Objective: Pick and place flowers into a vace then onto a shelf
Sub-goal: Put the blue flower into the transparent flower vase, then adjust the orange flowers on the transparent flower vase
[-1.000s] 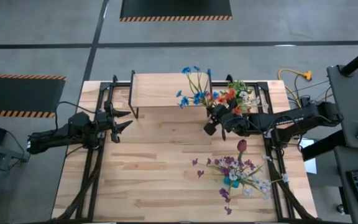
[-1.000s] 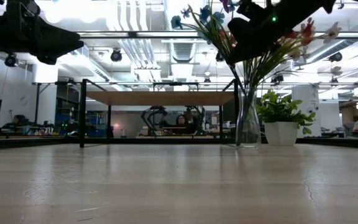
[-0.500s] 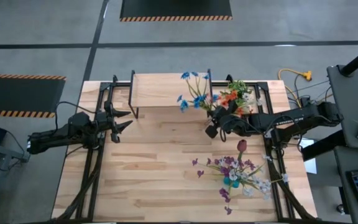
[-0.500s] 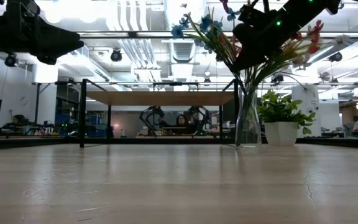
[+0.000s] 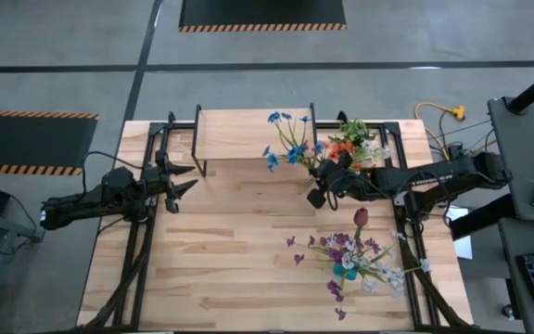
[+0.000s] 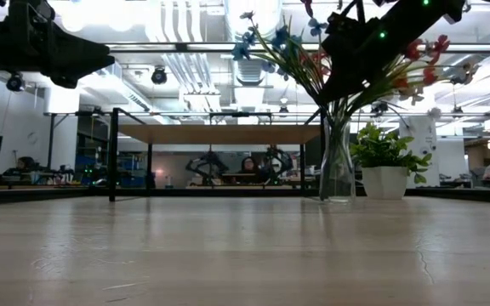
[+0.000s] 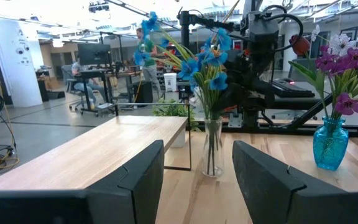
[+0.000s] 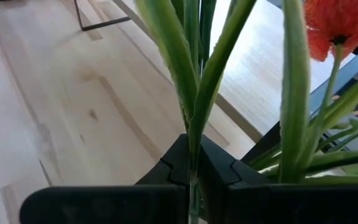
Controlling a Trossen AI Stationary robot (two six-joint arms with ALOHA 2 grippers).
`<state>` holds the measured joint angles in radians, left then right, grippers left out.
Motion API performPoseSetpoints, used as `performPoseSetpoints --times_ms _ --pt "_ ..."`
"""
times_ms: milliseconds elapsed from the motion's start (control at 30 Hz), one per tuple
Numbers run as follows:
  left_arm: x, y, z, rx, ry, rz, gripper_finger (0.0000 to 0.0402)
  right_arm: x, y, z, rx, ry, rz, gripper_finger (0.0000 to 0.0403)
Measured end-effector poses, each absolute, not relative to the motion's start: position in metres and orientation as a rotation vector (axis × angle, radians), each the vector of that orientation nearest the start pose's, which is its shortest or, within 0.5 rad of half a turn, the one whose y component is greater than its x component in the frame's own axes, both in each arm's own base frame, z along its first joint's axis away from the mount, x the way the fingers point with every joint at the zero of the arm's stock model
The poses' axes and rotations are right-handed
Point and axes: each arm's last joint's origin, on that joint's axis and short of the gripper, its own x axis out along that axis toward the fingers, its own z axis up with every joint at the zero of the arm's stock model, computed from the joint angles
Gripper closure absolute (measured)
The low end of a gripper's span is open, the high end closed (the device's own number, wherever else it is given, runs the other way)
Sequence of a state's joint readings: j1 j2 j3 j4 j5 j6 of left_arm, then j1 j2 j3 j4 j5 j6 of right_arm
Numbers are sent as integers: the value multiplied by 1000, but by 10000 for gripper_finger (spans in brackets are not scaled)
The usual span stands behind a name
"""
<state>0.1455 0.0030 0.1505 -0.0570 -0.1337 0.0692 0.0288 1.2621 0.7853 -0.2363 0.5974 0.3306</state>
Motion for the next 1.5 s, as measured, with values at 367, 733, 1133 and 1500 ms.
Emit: performPoseSetpoints --times_ms 367,733,1133,1500 --pt "84 16 208 69 -81 282 226 259 -9 246 97 565 -630 348" --pt "84 16 208 69 -81 282 226 260 -8 264 95 596 -616 248" --pt "84 16 208 69 -80 282 226 265 -7 278 73 590 -552 211" --pt "84 16 208 69 -79 282 226 268 -6 292 103 559 -513 162"
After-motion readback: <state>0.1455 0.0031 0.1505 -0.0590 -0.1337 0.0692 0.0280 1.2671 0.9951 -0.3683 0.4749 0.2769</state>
